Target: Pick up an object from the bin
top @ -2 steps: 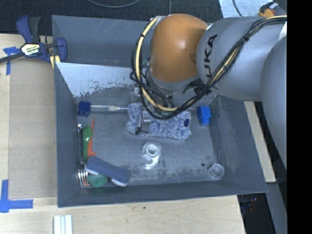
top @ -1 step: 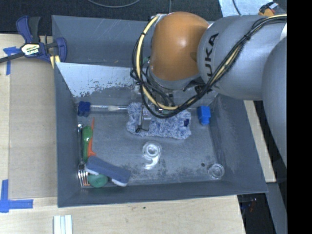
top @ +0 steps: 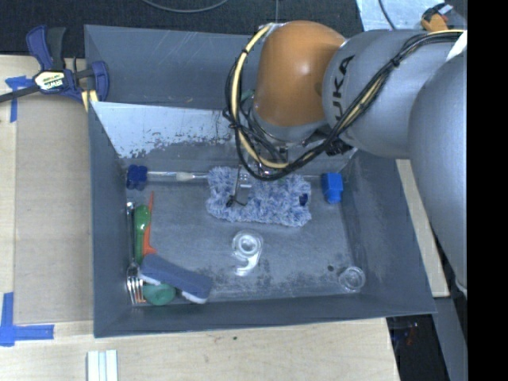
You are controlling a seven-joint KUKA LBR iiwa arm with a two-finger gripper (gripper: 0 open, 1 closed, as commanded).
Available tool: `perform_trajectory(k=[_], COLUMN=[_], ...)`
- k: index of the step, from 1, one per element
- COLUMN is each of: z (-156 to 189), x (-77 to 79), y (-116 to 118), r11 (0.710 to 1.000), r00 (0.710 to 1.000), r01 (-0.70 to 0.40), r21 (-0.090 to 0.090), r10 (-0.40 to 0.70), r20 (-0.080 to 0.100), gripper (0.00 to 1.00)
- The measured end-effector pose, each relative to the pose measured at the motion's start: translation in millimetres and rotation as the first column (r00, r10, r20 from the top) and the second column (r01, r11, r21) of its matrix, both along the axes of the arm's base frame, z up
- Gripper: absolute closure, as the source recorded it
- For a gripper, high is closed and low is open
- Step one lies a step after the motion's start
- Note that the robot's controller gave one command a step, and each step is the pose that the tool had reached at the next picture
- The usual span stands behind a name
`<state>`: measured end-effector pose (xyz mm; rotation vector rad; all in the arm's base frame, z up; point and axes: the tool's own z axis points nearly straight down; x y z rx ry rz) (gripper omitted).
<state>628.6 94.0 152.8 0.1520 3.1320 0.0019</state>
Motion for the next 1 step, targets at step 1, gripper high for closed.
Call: perform_trajectory(k=[1], z=[-33.9], x=[-4.8], y=[-28.0], r11=[0.997], r00=[0.997], r01=[0.078], r21=[0.002], r10=[-0.078], r20=[0.001], gripper=[0.00])
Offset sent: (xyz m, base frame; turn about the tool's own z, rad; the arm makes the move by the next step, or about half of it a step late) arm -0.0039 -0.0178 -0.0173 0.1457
